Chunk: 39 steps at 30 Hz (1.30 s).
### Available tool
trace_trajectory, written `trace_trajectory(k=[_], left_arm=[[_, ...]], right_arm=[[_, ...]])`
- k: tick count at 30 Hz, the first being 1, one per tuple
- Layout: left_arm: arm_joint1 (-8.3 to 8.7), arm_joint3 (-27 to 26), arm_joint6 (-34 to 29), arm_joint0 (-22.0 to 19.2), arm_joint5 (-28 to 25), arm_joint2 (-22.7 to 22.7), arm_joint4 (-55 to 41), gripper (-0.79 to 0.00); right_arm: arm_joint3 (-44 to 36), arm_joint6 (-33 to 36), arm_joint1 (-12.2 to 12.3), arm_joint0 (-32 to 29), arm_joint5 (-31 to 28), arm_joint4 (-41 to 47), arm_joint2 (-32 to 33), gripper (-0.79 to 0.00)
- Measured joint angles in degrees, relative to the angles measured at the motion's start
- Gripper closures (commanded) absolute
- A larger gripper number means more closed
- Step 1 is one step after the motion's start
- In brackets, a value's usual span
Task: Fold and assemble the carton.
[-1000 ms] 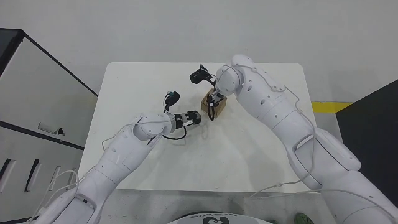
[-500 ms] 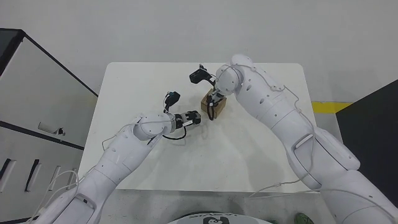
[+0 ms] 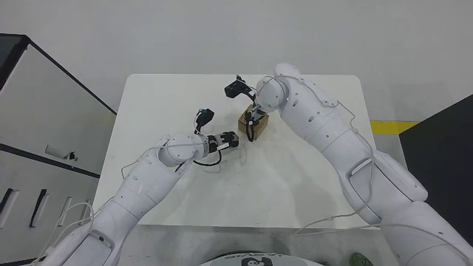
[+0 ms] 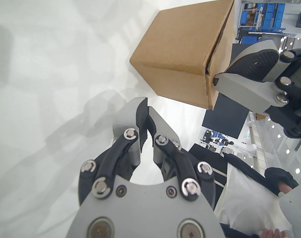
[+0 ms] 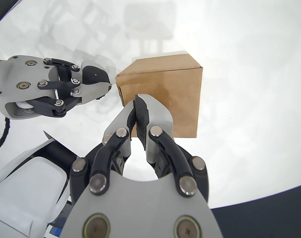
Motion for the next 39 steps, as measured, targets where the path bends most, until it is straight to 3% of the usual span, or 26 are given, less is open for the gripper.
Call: trace_trajectory(k=[11,12,13,16,18,21,24,25,28,29,30,34,39], left_arm=[[0.0,0.0,0.0,0.0,0.0,0.0,0.0,0.0],[0.0,0.0,0.0,0.0,0.0,0.0,0.0,0.0],[0.0,0.0,0.0,0.0,0.0,0.0,0.0,0.0],[0.0,0.0,0.0,0.0,0.0,0.0,0.0,0.0],[0.0,0.0,0.0,0.0,0.0,0.0,0.0,0.0],[0.0,0.0,0.0,0.0,0.0,0.0,0.0,0.0],[0.0,0.0,0.0,0.0,0.0,0.0,0.0,-0.012],[0.0,0.0,0.0,0.0,0.0,0.0,0.0,-0.157],[0.0,0.0,0.0,0.0,0.0,0.0,0.0,-0.397],[0.0,0.0,0.0,0.0,0.0,0.0,0.0,-0.73],[0.0,0.0,0.0,0.0,0.0,0.0,0.0,-0.785],[0.0,0.0,0.0,0.0,0.0,0.0,0.0,-0.785],[0.09,-0.9,1.1,0.5,-0.8,-0.3,0.8,-0.785]], right_arm=[[0.3,0.1,0.0,0.4,-0.6,1.4,1.0,0.0],[0.0,0.4,0.3,0.6,-0.9,2.2,1.8,-0.034],[-0.3,0.5,0.5,0.7,-1.1,2.8,2.6,-0.126],[-1.8,1.5,1.7,0.4,-2.2,5.4,5.9,-0.419],[-3.6,2.5,2.8,-0.3,-3.1,7.8,9.0,-0.662],[-7.1,4.8,4.9,-2.3,-4.7,11.8,14.8,-0.785],[-11.4,7.7,7.3,-5.5,-6.3,17.0,22.0,-0.785],[-12.8,8.7,8.1,-6.7,-6.8,18.8,24.4,-0.785],[-17.7,11.5,10.4,-11.1,-7.3,24.7,32.4,-0.785],[-19.3,11.9,11.0,-12.5,-7.0,26.4,34.5,-0.785],[-21.3,12.1,11.7,-14.2,-6.7,28.5,37.0,-0.785],[-25.9,12.1,13.8,-18.8,-6.6,35.6,42.3,-0.785],[-26.4,12.1,14.2,-19.4,-6.6,37.4,42.8,-0.785]])
